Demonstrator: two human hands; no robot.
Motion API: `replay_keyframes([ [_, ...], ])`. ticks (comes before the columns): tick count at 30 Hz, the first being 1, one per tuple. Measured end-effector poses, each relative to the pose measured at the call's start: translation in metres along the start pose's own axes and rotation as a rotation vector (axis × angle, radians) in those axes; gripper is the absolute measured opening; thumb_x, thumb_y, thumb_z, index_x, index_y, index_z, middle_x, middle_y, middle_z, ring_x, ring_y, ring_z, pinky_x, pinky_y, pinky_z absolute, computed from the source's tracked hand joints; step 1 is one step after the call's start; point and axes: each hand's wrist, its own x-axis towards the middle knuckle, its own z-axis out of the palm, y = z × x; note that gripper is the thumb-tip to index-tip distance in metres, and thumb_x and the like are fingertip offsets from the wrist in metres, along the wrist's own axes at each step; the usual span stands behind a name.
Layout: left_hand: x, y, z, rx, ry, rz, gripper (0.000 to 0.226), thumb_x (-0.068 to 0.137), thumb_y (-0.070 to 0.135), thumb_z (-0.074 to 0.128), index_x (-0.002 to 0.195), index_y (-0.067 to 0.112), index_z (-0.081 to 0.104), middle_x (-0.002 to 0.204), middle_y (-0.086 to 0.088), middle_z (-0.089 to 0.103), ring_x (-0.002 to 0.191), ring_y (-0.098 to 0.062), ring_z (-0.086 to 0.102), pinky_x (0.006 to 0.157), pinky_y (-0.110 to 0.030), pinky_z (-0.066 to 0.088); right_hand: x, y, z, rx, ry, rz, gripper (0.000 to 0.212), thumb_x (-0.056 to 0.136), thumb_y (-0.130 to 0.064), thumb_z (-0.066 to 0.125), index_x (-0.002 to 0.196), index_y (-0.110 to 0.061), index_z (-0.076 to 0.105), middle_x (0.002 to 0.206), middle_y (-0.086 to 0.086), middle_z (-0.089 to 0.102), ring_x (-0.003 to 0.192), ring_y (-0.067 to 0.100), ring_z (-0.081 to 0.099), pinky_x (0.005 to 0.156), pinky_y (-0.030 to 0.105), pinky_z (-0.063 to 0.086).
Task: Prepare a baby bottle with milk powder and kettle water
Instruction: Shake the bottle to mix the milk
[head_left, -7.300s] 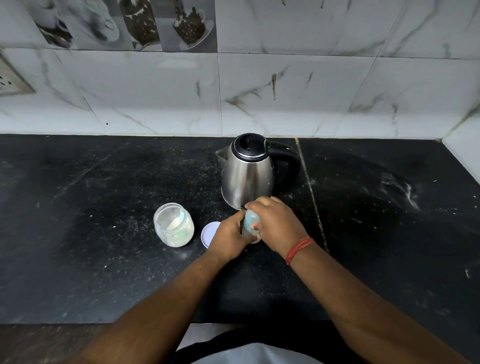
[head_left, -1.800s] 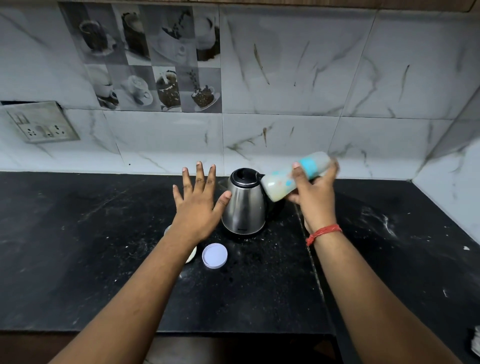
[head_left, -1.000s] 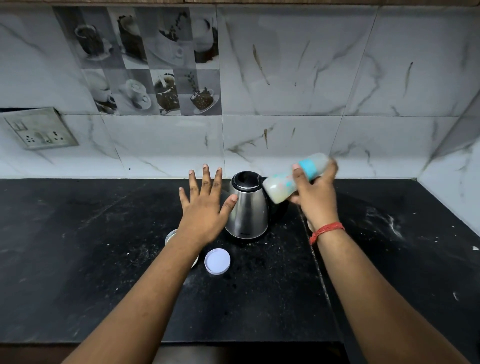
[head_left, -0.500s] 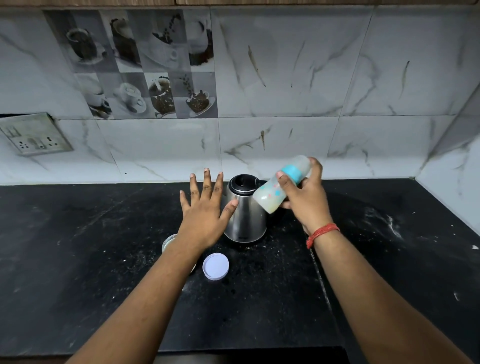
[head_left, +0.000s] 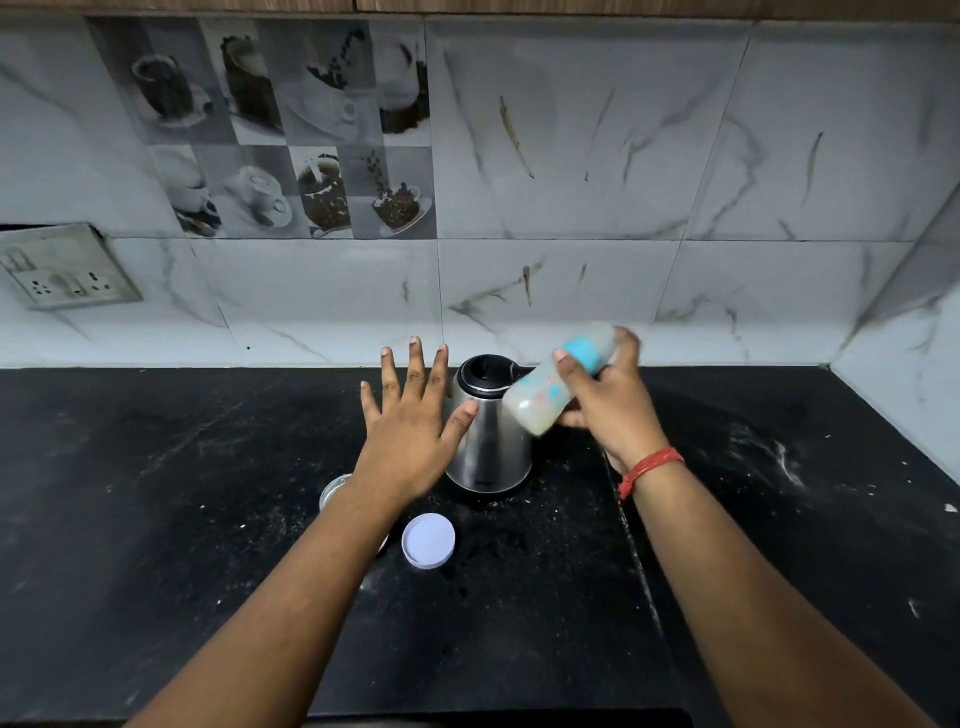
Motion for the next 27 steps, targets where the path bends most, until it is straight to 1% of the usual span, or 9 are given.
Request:
replay_keyframes([
  [4, 0.0037, 0.0013, 0.0024, 0.009, -0.004, 0.017, 0.088, 0.085, 0.081, -0.003, 0.160, 0.037, -0.015, 0.168, 0.004, -0.027, 0.152, -0.027, -0.034, 0.123, -0.063, -0.009, 0.0031, 0.0050, -0.0037, 0.056, 0.116, -0.012, 0.062, 0.089, -0.040, 0.073, 0.134, -0.040, 0.031, 0.116, 0.001, 0.064, 0.098, 0.018, 0.073, 0.069, 0.048, 0.064],
  [7, 0.0032, 0.0015, 0.0007, 0.026, -0.015, 0.017, 0.086, 0.086, 0.079, -0.001, 0.160, 0.037, -0.016, 0.168, 0.004, -0.029, 0.151, -0.027, -0.035, 0.123, -0.063, -0.009, 0.0020, 0.0020, -0.0019, -0.026, -0.007, 0.009, 0.062, 0.088, -0.040, 0.074, 0.134, -0.043, 0.032, 0.118, 0.005, 0.066, 0.097, 0.019, 0.074, 0.068, 0.049, 0.064],
  [10, 0.0037, 0.0024, 0.0013, 0.012, -0.027, 0.013, 0.086, 0.085, 0.078, -0.001, 0.159, 0.037, -0.016, 0.167, 0.004, -0.029, 0.151, -0.027, -0.035, 0.123, -0.063, -0.010, 0.0029, 0.0031, -0.0047, 0.051, 0.116, -0.017, 0.062, 0.090, -0.040, 0.073, 0.136, -0.040, 0.032, 0.116, 0.000, 0.064, 0.100, 0.018, 0.072, 0.067, 0.045, 0.064],
  [13, 0.0033, 0.0012, 0.0021, 0.017, -0.020, 0.024, 0.087, 0.084, 0.079, -0.003, 0.159, 0.037, -0.016, 0.168, 0.004, -0.029, 0.151, -0.027, -0.035, 0.123, -0.063, -0.010, 0.0029, 0.0008, -0.0032, 0.011, 0.016, 0.010, 0.065, 0.090, -0.039, 0.074, 0.140, -0.040, 0.031, 0.119, 0.004, 0.065, 0.101, 0.018, 0.073, 0.068, 0.049, 0.064],
  [16, 0.0040, -0.0005, 0.0041, 0.003, -0.024, 0.014, 0.088, 0.084, 0.080, -0.003, 0.160, 0.037, -0.015, 0.168, 0.004, -0.028, 0.151, -0.027, -0.035, 0.123, -0.063, -0.010, 0.0050, 0.0038, -0.0064, 0.084, 0.129, -0.010, 0.064, 0.091, -0.039, 0.072, 0.140, -0.038, 0.031, 0.121, 0.004, 0.064, 0.101, 0.017, 0.072, 0.069, 0.047, 0.064],
  [19, 0.0037, 0.0001, 0.0027, 0.010, -0.028, 0.007, 0.088, 0.083, 0.079, -0.002, 0.160, 0.037, -0.015, 0.168, 0.004, -0.029, 0.151, -0.027, -0.035, 0.123, -0.062, -0.010, 0.0028, 0.0015, -0.0026, -0.011, -0.031, 0.023, 0.074, 0.081, -0.049, 0.076, 0.139, -0.043, 0.030, 0.123, 0.007, 0.064, 0.100, 0.020, 0.073, 0.070, 0.051, 0.064],
  [22, 0.0060, 0.0003, 0.0044, 0.006, -0.026, 0.006, 0.087, 0.086, 0.080, -0.001, 0.160, 0.037, -0.015, 0.168, 0.004, -0.029, 0.151, -0.027, -0.035, 0.123, -0.062, -0.010, 0.0048, 0.0032, -0.0049, 0.070, 0.066, 0.006, 0.068, 0.088, -0.041, 0.074, 0.140, -0.040, 0.030, 0.123, 0.005, 0.062, 0.103, 0.019, 0.072, 0.071, 0.050, 0.064],
  [25, 0.0082, -0.0028, 0.0035, 0.016, 0.002, 0.009, 0.087, 0.086, 0.081, -0.002, 0.160, 0.037, -0.014, 0.168, 0.004, -0.028, 0.151, -0.027, -0.034, 0.123, -0.063, -0.010, 0.0049, -0.0003, -0.0026, -0.022, -0.030, 0.007, 0.069, 0.088, -0.040, 0.075, 0.141, -0.040, 0.031, 0.121, 0.007, 0.065, 0.099, 0.020, 0.073, 0.070, 0.053, 0.064],
  [27, 0.0108, -0.0047, 0.0035, 0.000, 0.010, 0.004, 0.089, 0.084, 0.081, -0.002, 0.161, 0.037, -0.012, 0.169, 0.004, -0.026, 0.152, -0.026, -0.033, 0.123, -0.062, -0.009, 0.0057, -0.0006, -0.0054, 0.065, 0.085, -0.014, 0.067, 0.089, -0.038, 0.074, 0.140, -0.039, 0.031, 0.117, 0.005, 0.065, 0.098, 0.018, 0.073, 0.068, 0.049, 0.064],
])
